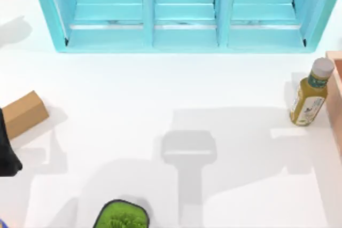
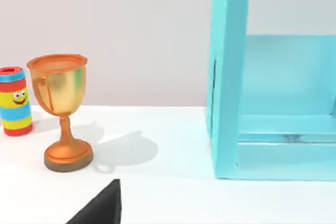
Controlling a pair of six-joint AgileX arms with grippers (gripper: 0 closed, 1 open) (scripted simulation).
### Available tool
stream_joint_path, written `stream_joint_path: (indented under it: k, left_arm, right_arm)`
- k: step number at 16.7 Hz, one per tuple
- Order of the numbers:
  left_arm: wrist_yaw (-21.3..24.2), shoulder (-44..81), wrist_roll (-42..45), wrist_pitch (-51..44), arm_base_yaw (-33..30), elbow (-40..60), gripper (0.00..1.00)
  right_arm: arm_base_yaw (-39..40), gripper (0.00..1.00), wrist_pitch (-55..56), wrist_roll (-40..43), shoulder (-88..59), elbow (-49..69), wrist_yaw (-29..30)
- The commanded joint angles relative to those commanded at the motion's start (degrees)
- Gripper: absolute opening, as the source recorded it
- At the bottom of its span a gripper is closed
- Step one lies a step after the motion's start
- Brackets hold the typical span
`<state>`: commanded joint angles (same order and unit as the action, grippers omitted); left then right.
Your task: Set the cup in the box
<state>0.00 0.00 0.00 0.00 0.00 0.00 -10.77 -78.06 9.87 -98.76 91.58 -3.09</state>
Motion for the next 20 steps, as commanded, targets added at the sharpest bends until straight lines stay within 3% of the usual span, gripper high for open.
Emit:
stream_joint_path:
  k: [8,15,20]
  left_arm:
    - [0.0,0.0,0.0,0.0,0.0,0.0,1.00]
    - [0.0,0.0,0.0,0.0,0.0,0.0,1.00]
    - [0.0,0.0,0.0,0.0,0.0,0.0,1.00]
  right_arm:
    - [-2.4,0.00,-0.2,2.5,0.0,-2.6,0.7]
    - [-3.5,0.00,12.2,3.4,-0.9,-14.0,0.5]
    - [-3.6,0.00,13.8,3.6,-1.1,-15.6,0.6]
